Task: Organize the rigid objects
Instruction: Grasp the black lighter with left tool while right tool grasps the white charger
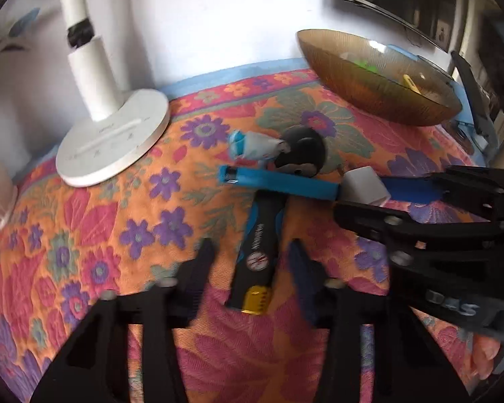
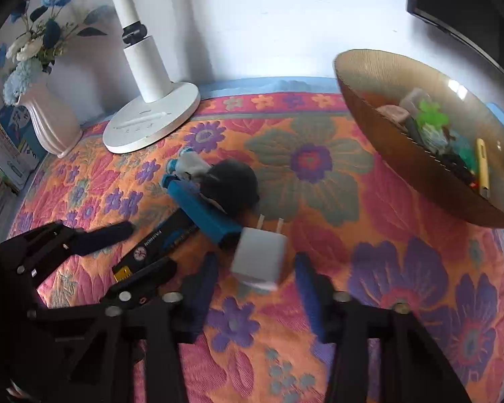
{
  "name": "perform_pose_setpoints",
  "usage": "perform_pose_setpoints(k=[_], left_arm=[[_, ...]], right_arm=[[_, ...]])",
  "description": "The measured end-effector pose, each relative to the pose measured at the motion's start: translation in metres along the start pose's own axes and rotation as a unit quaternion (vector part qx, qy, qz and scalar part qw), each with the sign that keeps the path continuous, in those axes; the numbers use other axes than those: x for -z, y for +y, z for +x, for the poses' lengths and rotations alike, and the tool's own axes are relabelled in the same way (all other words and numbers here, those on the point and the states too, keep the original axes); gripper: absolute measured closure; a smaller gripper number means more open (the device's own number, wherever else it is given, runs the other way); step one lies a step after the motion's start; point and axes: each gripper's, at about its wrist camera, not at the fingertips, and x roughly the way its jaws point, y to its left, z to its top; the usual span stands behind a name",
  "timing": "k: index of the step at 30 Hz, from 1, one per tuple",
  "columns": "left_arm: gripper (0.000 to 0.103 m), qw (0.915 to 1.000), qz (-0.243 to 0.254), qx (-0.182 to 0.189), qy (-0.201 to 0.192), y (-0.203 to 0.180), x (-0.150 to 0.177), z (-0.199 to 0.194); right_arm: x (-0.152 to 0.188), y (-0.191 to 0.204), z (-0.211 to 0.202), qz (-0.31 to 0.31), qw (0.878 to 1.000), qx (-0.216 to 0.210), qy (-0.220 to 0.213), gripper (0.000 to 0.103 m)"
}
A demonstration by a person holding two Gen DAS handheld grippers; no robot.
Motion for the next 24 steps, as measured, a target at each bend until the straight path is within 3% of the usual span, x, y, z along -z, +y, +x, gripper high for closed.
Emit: perform_pose_setpoints(k=[5,12,17,20,24], left_arm=[[0.083,1.0,-0.004,0.002,-0.002,-0.002,0.016,-0.016],[0.083,0.9981,-0.061,0.004,-0.003,0.021,0.074,-0.059],[0.082,0.9975,-0.07,-0.001,-0.005,0.018,0.091,-0.069],[0.067,0.9967,-0.079,-0.02,-0.006,0.016,0.091,-0.066],[0.065,0.9962,-0.076,-0.04,-0.013,0.013,0.089,-0.061]], right_arm=[[0.01,0.0,-0.008,-0.014,1.0,0.007,-0.012,0.077],[0.056,-0.009,-0.04,-0.023,0.999,-0.03,-0.013,0.077],[0.085,-0.006,-0.056,-0.031,0.998,-0.049,-0.012,0.077],[0.092,-0.004,-0.057,-0.029,0.998,-0.047,-0.005,0.075],[0.089,-0.001,-0.053,-0.017,0.998,-0.055,-0.007,0.064]])
